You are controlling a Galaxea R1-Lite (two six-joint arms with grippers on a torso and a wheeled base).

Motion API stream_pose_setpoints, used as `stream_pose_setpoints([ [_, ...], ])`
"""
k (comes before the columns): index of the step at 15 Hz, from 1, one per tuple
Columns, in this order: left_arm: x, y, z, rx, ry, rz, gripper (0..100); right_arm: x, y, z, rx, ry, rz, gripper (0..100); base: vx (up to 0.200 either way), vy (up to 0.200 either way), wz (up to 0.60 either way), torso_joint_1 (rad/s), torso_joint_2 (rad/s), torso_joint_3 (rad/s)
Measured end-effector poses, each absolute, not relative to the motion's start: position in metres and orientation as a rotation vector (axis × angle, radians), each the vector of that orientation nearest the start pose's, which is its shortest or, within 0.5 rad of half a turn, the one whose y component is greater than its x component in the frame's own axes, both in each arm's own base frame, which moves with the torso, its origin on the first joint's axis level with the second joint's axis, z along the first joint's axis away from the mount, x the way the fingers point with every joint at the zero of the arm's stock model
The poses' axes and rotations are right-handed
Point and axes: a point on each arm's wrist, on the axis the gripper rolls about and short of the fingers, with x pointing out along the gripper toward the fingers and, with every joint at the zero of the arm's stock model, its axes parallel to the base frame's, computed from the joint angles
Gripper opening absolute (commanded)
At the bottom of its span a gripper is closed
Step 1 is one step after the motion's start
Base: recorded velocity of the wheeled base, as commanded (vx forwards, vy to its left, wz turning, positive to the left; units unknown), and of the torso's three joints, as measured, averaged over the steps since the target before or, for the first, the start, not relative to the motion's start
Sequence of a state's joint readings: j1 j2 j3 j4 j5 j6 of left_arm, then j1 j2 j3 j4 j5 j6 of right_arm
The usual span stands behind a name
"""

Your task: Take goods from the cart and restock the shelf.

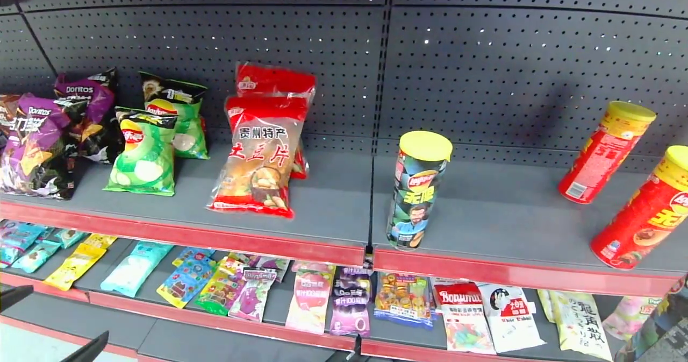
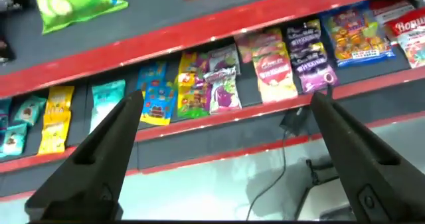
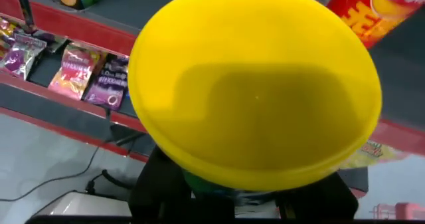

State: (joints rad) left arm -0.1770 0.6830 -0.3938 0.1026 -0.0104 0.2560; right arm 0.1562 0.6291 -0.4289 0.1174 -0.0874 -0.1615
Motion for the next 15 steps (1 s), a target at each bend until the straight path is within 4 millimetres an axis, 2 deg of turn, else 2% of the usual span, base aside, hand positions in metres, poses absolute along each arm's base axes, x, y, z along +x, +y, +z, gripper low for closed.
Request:
stream_pose_setpoints([
  [2,0.042,-0.008,0.166,0.278,0.350,-0.226,100,0.050,0.006,0.195,-0.206,0.284,0.108,0,0.000,0.000,0.00,0.000,0.00,0.000],
  [5,0.028,-0.005,0.153,0.220,0.319,-0.217,100,0.083,0.014,0.215,-0.194,0.205,0.177,0,0.000,0.000,0.00,0.000,0.00,0.000],
  [8,0.013,-0.003,0.141,0.150,0.284,-0.217,100,0.136,0.026,0.225,-0.186,0.157,0.262,0,0.000,0.000,0.00,0.000,0.00,0.000],
  [10,0.006,-0.001,0.139,0.059,0.251,-0.197,100,0.178,0.035,0.229,-0.192,0.158,0.291,0,0.000,0.000,0.00,0.000,0.00,0.000],
  [13,-0.005,0.001,0.129,0.045,0.259,-0.191,100,0.238,0.052,0.240,-0.193,0.133,0.336,0,0.000,0.000,0.00,0.000,0.00,0.000],
  [15,-0.008,0.001,0.128,0.043,0.245,-0.197,100,0.272,0.062,0.244,-0.190,0.122,0.381,0,0.000,0.000,0.00,0.000,0.00,0.000],
])
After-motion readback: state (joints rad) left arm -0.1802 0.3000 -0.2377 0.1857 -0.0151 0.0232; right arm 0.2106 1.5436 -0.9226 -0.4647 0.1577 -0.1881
